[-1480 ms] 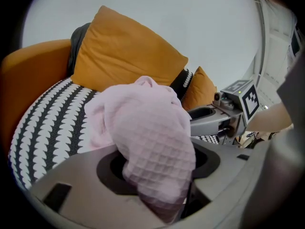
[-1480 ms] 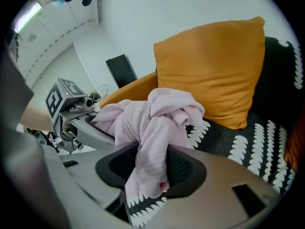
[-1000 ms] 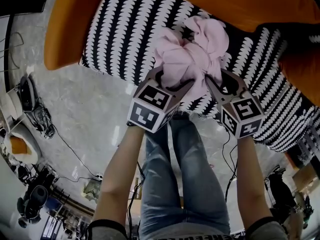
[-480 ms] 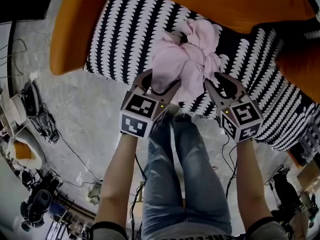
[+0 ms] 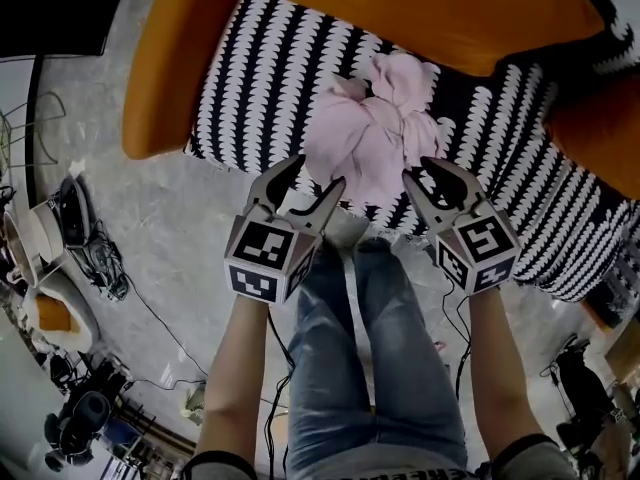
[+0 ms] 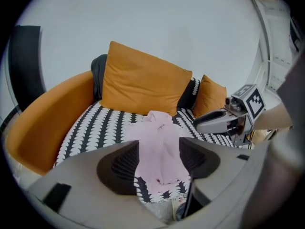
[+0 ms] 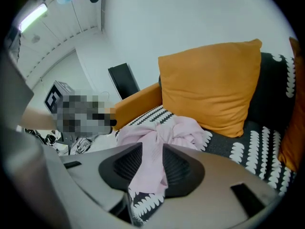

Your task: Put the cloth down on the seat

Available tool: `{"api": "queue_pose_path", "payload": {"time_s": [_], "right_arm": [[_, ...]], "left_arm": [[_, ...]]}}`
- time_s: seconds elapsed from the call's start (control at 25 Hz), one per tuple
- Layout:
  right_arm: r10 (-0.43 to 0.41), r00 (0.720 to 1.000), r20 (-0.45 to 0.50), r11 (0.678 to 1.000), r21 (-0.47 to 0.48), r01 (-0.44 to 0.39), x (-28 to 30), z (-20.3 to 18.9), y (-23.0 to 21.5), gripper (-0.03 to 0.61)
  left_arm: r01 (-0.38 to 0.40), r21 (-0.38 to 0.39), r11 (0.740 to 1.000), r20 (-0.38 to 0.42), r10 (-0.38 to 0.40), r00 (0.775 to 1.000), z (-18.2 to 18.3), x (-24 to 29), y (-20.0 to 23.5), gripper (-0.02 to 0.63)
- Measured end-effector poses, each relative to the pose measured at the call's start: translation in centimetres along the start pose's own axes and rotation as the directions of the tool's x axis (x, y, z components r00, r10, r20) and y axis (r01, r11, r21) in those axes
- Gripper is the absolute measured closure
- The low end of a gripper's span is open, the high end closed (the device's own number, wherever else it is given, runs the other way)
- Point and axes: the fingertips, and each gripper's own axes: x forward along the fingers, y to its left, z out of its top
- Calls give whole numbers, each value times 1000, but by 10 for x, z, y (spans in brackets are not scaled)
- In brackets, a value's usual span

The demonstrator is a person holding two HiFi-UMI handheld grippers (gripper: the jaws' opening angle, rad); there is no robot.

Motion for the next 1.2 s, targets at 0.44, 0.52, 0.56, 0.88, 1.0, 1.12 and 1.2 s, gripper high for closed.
{"api": "queue_pose_path", "payload": {"time_s": [0.44,0.52,0.56,0.88,1.0,1.12,1.2], "right_arm": [[-3,988,153,1000,-28,7,-43,58,51,584],[-5,984,180,1000,-19,9,-52,68,62,584],[-9,981,193,1000,-16,12,-56,74,68,584],[-39,954,296,999,-13,45,-97,126,114,584],[-49,948,315,998,-8,54,-116,136,134,584],[-64,942,330,997,-10,71,-130,145,150,584],[-71,937,343,997,-9,79,-140,149,161,584]], "left_arm": [[65,164,984,100,-82,992,54,-35,-34,557],[77,193,978,112,-99,989,64,-47,-40,585],[85,206,975,118,-111,987,69,-53,-43,591],[171,287,943,175,-228,958,113,-111,-70,591],[198,308,931,187,-263,946,123,-136,-85,591],[221,329,918,203,-297,933,136,-157,-94,592],[235,336,912,214,-317,924,143,-171,-100,592]]}}
